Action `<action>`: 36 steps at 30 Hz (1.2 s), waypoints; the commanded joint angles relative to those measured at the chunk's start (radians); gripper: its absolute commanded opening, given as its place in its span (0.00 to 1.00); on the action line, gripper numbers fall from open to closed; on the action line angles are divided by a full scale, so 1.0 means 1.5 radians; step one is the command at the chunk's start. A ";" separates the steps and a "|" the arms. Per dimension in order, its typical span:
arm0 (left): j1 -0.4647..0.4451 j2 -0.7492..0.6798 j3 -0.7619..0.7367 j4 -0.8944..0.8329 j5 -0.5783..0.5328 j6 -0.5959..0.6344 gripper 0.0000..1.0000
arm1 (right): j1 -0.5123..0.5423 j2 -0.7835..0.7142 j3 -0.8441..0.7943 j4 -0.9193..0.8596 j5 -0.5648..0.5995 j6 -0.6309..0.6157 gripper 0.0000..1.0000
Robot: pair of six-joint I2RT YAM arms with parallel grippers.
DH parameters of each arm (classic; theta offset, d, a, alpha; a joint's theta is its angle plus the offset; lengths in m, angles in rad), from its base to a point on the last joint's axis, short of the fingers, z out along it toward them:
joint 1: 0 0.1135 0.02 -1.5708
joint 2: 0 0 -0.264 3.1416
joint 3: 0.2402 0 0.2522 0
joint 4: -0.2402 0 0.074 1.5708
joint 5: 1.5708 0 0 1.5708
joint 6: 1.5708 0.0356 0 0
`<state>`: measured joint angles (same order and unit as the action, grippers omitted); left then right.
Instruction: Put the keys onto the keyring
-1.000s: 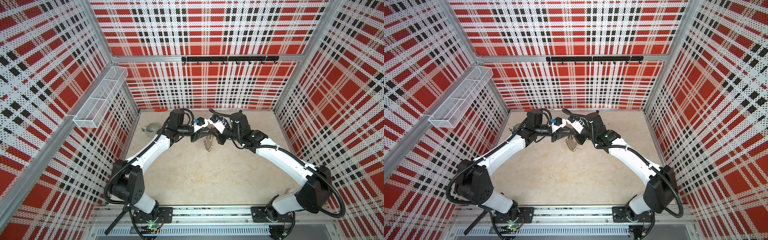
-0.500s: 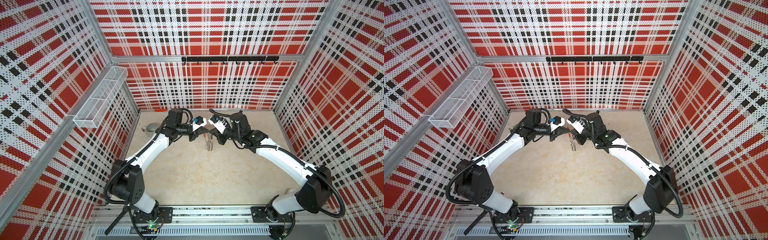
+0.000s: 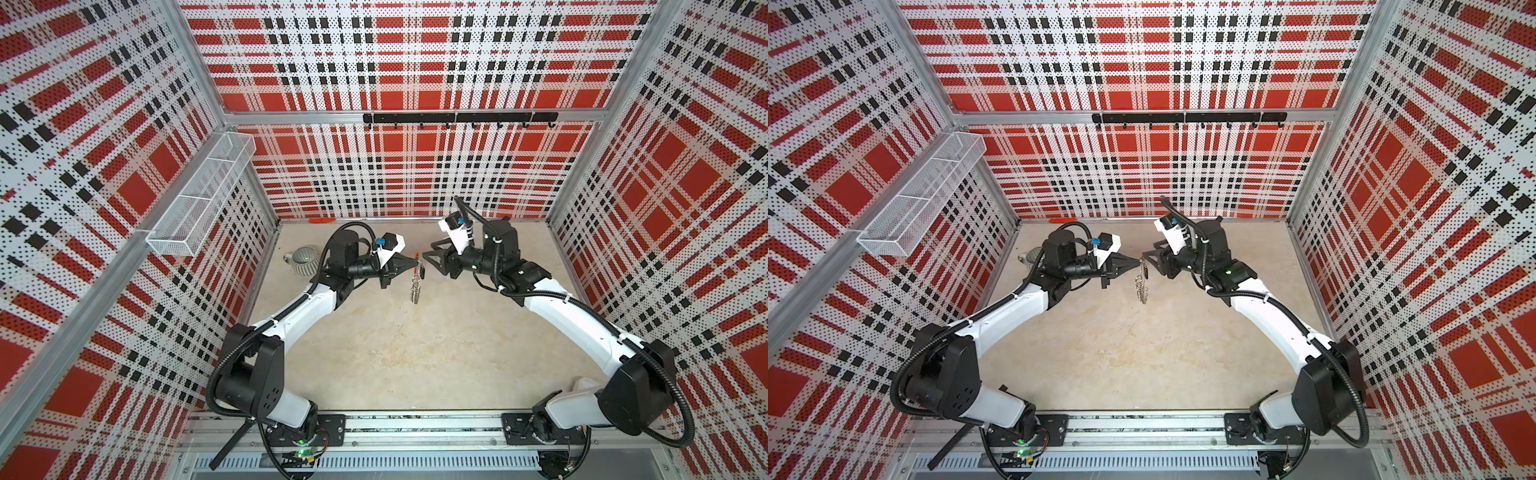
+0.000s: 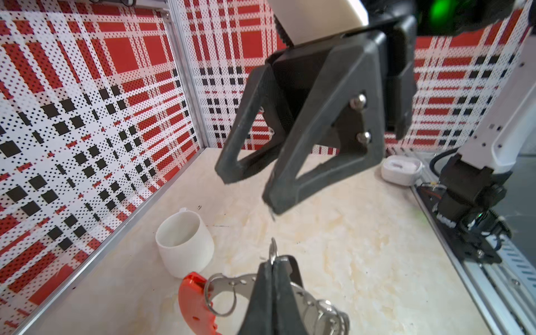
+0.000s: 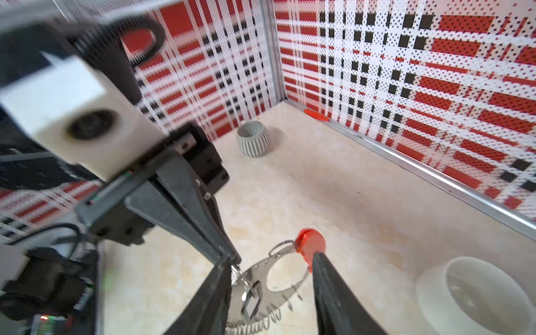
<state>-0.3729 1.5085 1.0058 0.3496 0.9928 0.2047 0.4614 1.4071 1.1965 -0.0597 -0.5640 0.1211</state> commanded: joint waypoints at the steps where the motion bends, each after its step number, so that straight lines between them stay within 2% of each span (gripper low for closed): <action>1: -0.002 -0.015 0.000 0.197 0.027 -0.163 0.00 | -0.037 -0.012 -0.023 0.159 -0.165 0.134 0.49; 4: 0.001 0.004 0.000 0.276 0.034 -0.265 0.00 | -0.051 0.003 -0.035 0.250 -0.229 0.209 0.49; 6: 0.002 0.011 -0.005 0.322 0.034 -0.313 0.00 | -0.052 0.015 -0.031 0.266 -0.250 0.229 0.49; 10: 0.003 0.013 -0.021 0.402 0.016 -0.376 0.00 | -0.052 0.026 -0.034 0.290 -0.265 0.250 0.48; 13: 0.003 0.015 -0.023 0.418 0.007 -0.400 0.00 | -0.052 0.020 -0.043 0.318 -0.266 0.265 0.47; 36: -0.004 0.034 -0.018 0.483 0.012 -0.444 0.00 | -0.047 0.041 -0.029 0.329 -0.284 0.269 0.33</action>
<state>-0.3729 1.5532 0.9745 1.0222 1.0096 -0.4496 0.3859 1.4635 1.1393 0.3981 -0.9707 0.5266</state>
